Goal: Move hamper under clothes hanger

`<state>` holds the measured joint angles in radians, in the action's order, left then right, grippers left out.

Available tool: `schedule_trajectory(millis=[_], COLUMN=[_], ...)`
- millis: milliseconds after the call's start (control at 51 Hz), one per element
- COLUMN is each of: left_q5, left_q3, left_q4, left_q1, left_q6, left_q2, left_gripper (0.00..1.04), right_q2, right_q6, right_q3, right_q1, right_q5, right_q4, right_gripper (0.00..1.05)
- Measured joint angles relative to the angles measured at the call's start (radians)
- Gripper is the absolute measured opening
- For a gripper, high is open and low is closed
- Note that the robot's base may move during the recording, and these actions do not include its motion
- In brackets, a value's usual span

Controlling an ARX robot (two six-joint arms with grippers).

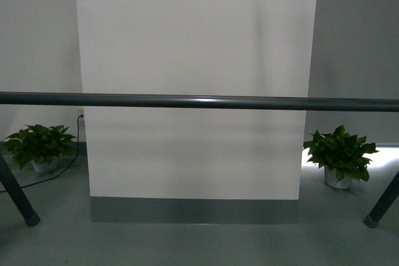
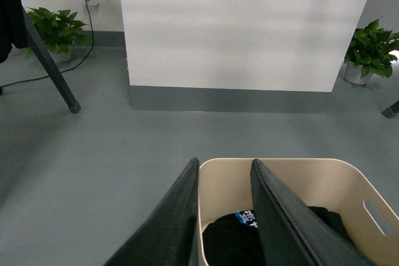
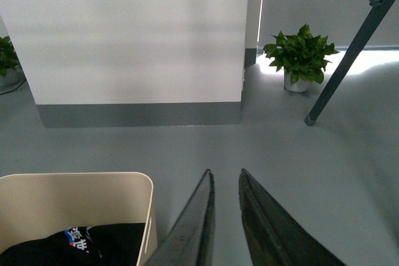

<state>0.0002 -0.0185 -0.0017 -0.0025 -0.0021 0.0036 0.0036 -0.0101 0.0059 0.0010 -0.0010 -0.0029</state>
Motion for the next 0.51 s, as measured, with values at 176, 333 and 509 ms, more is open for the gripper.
schedule_trajectory(millis=[176, 333, 509], left_q5=[0.0, 0.0, 0.0], left_q3=[0.0, 0.0, 0.0], left_q4=[0.0, 0.0, 0.0], left_q1=[0.0, 0.0, 0.0], left_q6=[0.0, 0.0, 0.0], left_q2=[0.0, 0.0, 0.0], left_gripper=[0.72, 0.97, 0.98], right_q2=[0.0, 0.0, 0.0], right_q6=[0.0, 0.0, 0.0], right_q3=[0.0, 0.0, 0.0], right_q1=[0.0, 0.0, 0.0], right_q5=[0.0, 0.0, 0.0], right_q4=[0.0, 0.0, 0.0], right_gripper=[0.53, 0.78, 0.96])
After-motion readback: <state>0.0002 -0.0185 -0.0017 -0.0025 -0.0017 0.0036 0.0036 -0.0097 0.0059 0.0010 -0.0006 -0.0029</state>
